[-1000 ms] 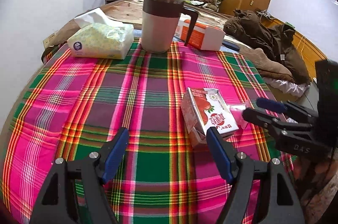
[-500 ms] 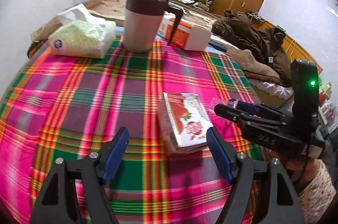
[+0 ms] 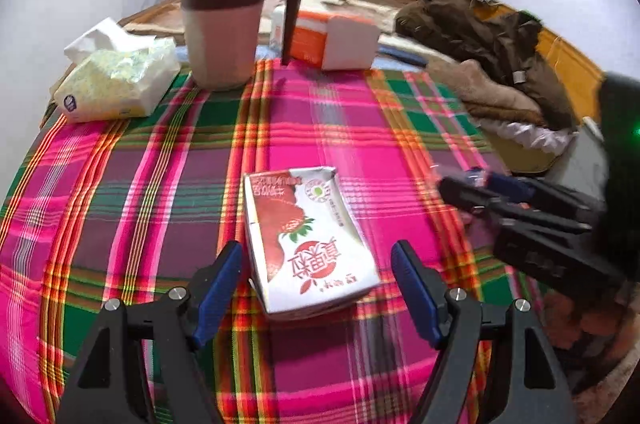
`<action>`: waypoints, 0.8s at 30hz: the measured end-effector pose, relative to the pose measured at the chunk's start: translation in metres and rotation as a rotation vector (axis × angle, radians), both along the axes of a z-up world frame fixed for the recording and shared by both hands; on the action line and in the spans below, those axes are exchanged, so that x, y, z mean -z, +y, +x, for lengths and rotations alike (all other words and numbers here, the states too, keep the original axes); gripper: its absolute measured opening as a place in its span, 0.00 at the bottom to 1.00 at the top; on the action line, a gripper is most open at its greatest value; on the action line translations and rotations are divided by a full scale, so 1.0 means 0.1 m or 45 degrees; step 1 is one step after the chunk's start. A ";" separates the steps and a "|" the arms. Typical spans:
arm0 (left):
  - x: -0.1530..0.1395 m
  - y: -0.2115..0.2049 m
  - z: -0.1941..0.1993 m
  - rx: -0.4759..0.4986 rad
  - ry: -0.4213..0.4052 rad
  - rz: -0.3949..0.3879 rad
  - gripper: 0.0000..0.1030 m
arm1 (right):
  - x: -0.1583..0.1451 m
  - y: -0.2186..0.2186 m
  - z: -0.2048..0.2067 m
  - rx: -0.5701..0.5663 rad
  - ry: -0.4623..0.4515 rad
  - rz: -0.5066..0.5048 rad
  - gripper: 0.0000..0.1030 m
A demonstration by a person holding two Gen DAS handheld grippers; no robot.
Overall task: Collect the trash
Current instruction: 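Grasp the strawberry milk carton with the left tool while the right tool holds the jelly cup, then carry the jelly cup and strawberry carton over the white bin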
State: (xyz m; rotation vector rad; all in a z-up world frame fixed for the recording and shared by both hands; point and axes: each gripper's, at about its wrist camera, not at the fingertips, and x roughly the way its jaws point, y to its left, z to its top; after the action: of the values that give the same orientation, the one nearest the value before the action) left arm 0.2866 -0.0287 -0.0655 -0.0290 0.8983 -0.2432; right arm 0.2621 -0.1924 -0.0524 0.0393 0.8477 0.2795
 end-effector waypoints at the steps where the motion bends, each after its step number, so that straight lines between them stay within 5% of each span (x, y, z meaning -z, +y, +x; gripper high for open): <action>1: 0.01 -0.01 0.00 -0.006 -0.010 0.018 0.75 | 0.00 -0.01 -0.01 0.006 -0.002 0.004 0.43; 7: 0.03 -0.07 0.02 0.002 -0.027 0.061 0.74 | 0.00 -0.07 -0.03 0.023 -0.011 0.009 0.43; 11: 0.00 -0.11 0.01 0.021 -0.043 0.069 0.60 | 0.01 -0.08 -0.05 0.024 -0.015 0.022 0.43; 24: -0.12 -0.12 -0.17 0.026 -0.103 0.045 0.60 | -0.06 -0.18 -0.19 0.050 -0.041 0.056 0.43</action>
State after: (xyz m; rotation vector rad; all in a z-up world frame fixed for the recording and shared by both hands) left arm 0.2695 -0.0409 -0.0530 0.0229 0.8225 -0.2454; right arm 0.2436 -0.2108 -0.0460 0.0924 0.8081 0.2610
